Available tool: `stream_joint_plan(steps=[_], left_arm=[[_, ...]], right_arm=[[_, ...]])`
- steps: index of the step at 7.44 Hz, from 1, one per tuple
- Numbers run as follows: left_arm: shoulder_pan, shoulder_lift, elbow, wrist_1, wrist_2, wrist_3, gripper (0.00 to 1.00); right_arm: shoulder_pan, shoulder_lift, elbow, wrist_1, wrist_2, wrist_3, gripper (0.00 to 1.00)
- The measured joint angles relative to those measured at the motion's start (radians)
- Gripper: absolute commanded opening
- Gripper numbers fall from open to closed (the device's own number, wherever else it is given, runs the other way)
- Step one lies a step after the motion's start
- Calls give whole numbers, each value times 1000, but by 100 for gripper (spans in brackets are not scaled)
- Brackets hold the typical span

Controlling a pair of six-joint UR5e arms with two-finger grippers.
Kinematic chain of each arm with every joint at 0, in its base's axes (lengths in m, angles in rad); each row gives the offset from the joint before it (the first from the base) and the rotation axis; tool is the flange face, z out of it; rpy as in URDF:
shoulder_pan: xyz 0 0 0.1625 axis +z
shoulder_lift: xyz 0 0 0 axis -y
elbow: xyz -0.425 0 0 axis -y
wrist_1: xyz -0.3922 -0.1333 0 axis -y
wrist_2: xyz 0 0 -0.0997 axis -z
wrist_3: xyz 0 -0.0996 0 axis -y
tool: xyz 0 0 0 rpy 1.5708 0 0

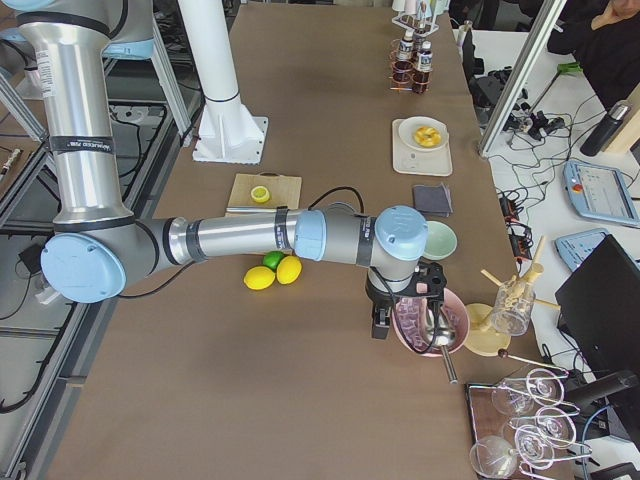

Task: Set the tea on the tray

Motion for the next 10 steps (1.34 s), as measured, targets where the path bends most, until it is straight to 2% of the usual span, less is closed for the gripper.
stream_joint_plan(steps=[3,4,6,8,10], left_arm=[[28,-10,-31,-3,-17,-9,98],[65,-12,-75,-3,-28,-69,98],[195,-12,-248,-5,-34,-281,98],[296,-74,-354,-19,-37,-392,98],[393,-191,-366,-30,-4,-483,98]], right_arm=[[0,0,12,-1,2,0,100],[0,-2,18,-1,3,0,100],[0,-5,25,-1,1,0,100],[0,-12,24,-1,-3,0,100],[0,-14,24,-1,-6,0,100]])
